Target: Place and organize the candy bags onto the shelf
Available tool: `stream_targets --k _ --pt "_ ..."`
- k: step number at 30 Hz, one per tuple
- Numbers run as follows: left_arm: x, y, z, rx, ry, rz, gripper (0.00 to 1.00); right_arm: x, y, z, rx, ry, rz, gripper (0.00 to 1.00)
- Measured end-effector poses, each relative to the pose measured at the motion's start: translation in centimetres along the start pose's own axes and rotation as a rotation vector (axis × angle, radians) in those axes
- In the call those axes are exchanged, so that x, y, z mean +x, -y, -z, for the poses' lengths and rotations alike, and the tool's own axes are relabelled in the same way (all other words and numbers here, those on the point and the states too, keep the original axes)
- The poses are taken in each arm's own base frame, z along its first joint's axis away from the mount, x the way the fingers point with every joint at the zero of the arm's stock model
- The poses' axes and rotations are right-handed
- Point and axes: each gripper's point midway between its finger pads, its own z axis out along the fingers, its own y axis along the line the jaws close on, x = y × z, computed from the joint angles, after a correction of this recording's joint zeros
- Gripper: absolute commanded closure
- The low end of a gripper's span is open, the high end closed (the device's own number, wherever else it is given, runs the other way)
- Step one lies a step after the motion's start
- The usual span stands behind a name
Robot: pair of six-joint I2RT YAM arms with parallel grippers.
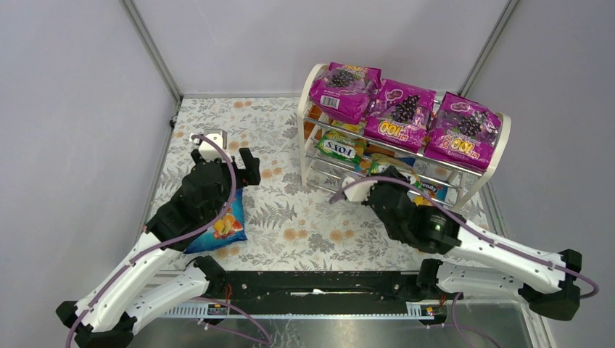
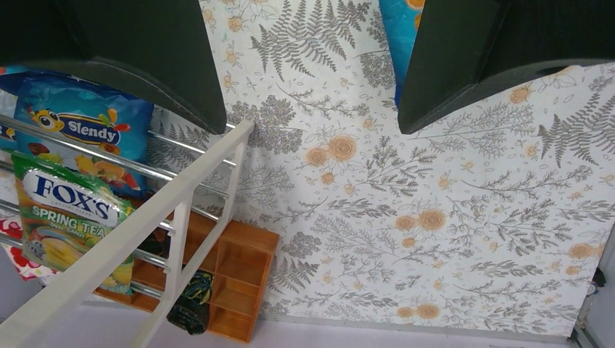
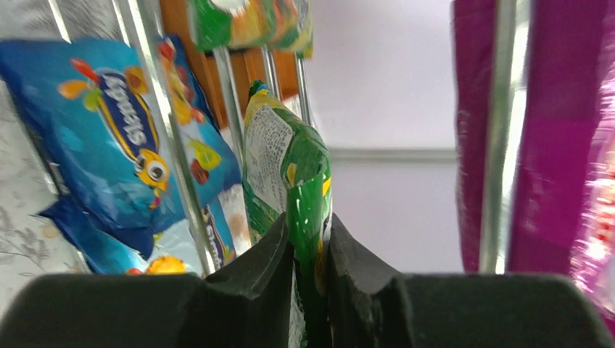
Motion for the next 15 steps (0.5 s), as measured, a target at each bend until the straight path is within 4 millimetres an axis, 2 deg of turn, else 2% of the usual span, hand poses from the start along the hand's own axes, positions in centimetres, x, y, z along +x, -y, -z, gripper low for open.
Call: stream_targets --k 4,6,10,15 --pt "0.0 -0.1 0.2 0.008 0.016 0.008 0.07 2.9 0.2 -2.4 0.020 -0.175 0.014 1.00" --pt "0.1 -0.1 0.1 0.009 0.020 0.010 0.07 3.4 0.1 -2.9 0.019 -0.215 0.036 1.00" --pt "0.6 -0.2 0.0 0.010 0.015 0.005 0.07 3.0 0.0 -3.4 0.015 -0.217 0.057 1.00" --pt "1.2 -0.2 -0.1 0.020 0.004 0.000 0.07 2.2 1.4 -3.8 0.059 -0.194 0.044 1.00"
